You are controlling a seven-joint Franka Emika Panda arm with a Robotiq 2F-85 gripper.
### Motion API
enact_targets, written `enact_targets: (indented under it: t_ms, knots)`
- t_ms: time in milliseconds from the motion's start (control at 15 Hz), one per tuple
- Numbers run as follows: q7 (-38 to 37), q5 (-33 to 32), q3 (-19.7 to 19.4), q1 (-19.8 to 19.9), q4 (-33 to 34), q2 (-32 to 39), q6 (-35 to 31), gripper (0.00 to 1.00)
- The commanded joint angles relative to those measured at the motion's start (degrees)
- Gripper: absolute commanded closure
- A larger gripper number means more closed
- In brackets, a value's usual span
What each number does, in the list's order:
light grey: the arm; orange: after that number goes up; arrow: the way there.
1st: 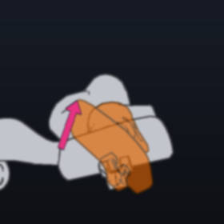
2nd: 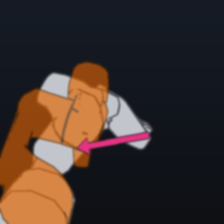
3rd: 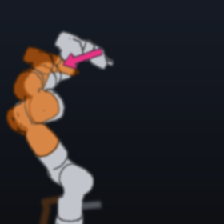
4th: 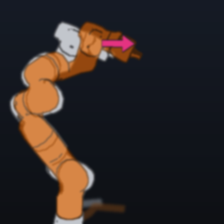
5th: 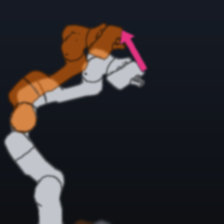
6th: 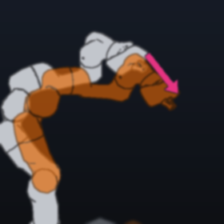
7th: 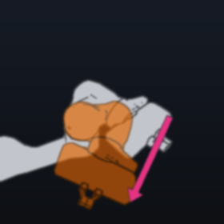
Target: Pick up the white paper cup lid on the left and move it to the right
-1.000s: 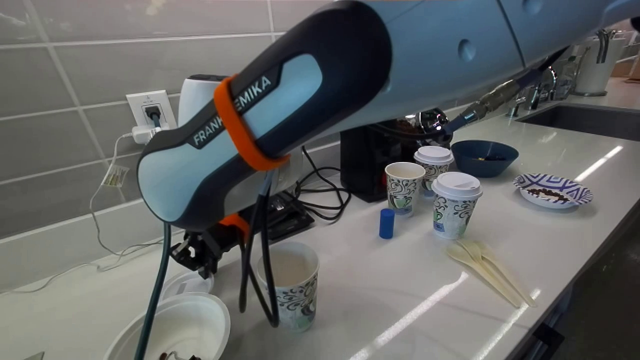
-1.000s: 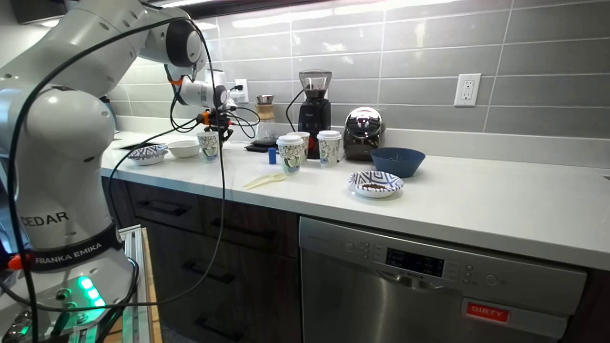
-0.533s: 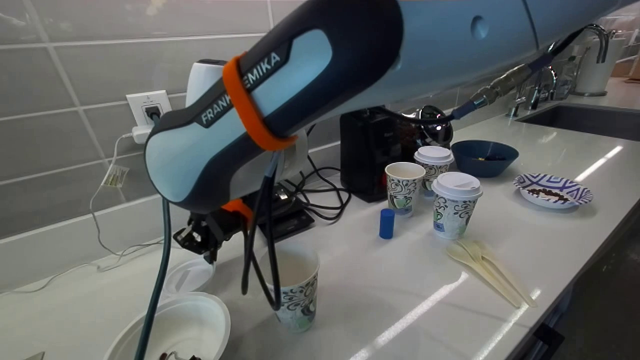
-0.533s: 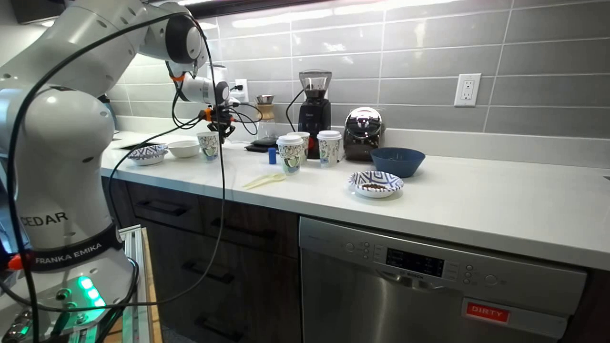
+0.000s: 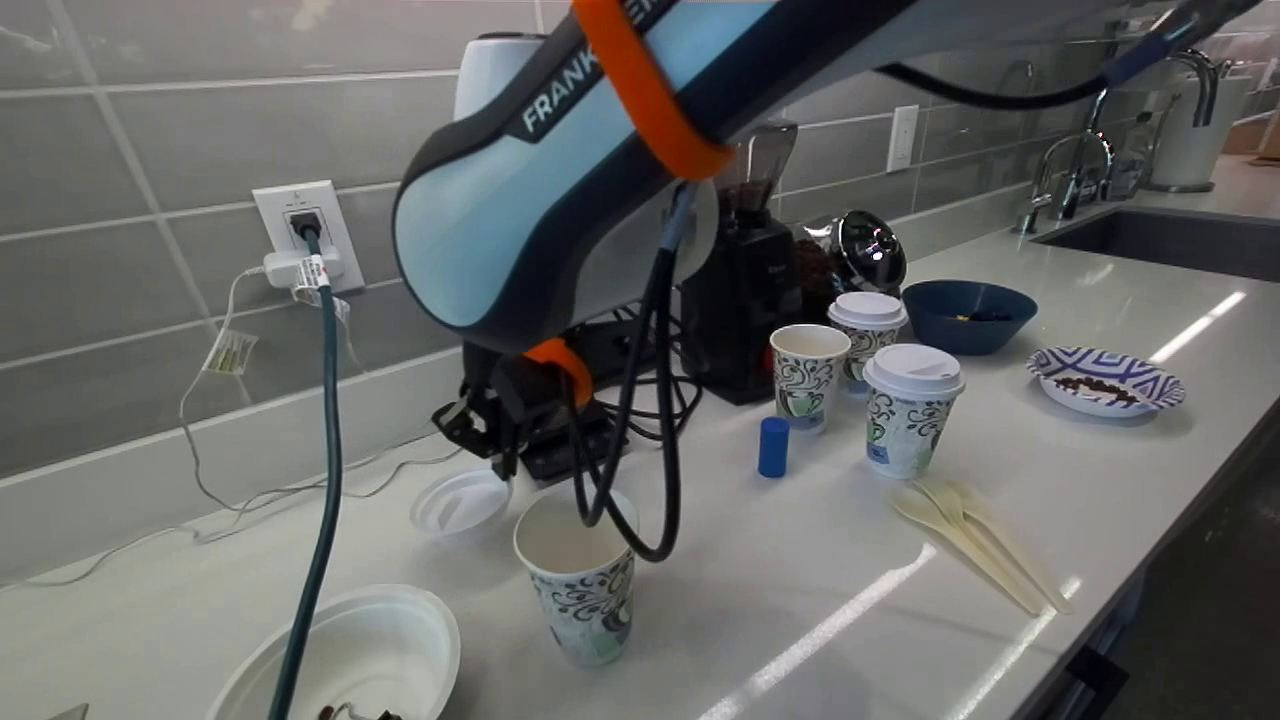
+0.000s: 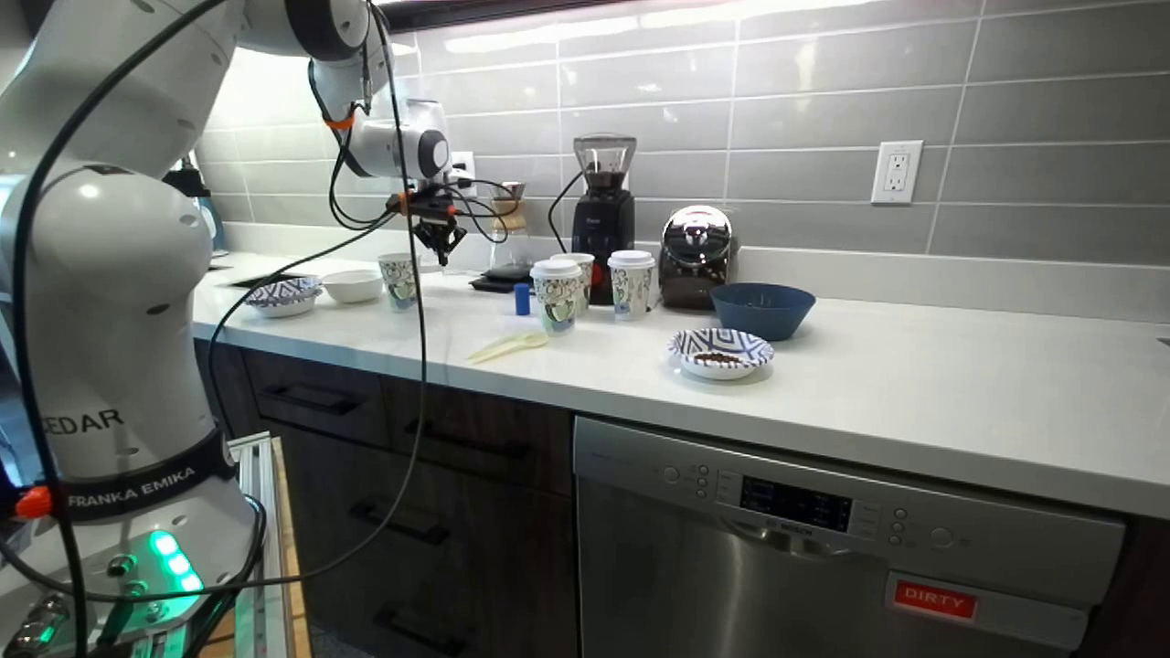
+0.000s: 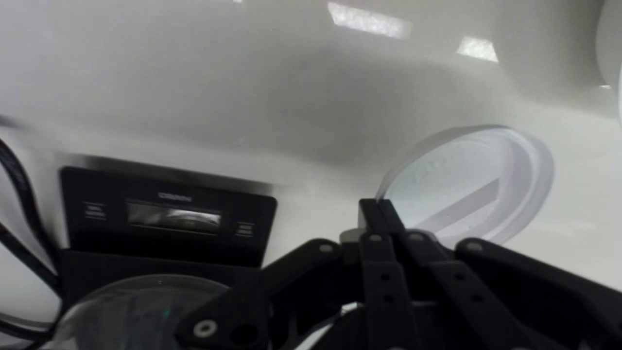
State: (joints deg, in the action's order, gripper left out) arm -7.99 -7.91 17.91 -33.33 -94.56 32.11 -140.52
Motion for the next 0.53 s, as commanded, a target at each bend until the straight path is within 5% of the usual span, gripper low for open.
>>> enact_targets:
  t_ms: [0, 467]
  knots:
    - [-7.33, 1.66, -2.32, 1.03, -13.42, -10.81, -5.69, 1.00]
    - [-26.42, -1.61, -6.52, 1.70, -27.83, -23.50, -8.19, 1.00]
